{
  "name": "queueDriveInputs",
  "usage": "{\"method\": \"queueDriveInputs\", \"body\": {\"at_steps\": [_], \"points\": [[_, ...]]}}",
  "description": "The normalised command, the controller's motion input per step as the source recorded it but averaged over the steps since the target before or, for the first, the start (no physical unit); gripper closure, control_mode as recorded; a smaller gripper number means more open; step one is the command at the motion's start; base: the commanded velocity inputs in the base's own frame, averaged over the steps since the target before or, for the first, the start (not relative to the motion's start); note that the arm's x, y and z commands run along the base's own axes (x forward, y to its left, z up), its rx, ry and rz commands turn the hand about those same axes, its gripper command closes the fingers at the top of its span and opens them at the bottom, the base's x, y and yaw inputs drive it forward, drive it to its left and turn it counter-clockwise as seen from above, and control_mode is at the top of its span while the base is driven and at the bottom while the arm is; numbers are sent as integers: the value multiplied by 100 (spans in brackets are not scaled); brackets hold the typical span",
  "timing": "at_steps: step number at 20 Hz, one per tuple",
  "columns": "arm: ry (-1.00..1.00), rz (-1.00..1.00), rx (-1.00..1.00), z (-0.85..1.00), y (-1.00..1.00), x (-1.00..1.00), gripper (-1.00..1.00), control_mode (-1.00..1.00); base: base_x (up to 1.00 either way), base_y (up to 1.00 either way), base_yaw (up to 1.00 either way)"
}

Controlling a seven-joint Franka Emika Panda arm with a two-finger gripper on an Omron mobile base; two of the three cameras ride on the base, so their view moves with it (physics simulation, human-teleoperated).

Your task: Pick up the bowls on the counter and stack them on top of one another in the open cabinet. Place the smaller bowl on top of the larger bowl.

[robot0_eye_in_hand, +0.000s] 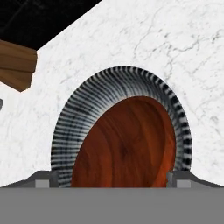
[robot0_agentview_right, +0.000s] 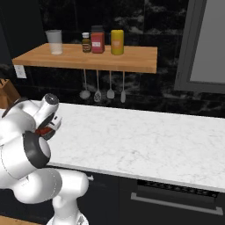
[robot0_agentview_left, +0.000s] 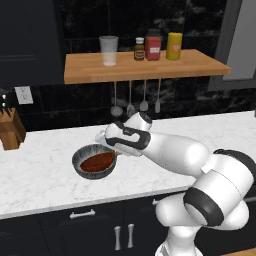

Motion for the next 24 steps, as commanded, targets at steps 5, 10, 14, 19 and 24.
{"method": "queueDriveInputs", "body": {"at_steps": [5, 10, 14, 19, 24], "points": [[0, 0, 0, 25, -13, -1, -100, -100, 0, 0, 0], [0, 1, 0, -5, -34, 13, -100, -100, 0, 0, 0], [0, 2, 0, -12, -27, 14, -100, -100, 0, 0, 0], [3, 5, -2, -41, 0, 0, -100, -100, 0, 0, 0], [5, 7, 0, -39, 0, 0, -100, -100, 0, 0, 0]]}}
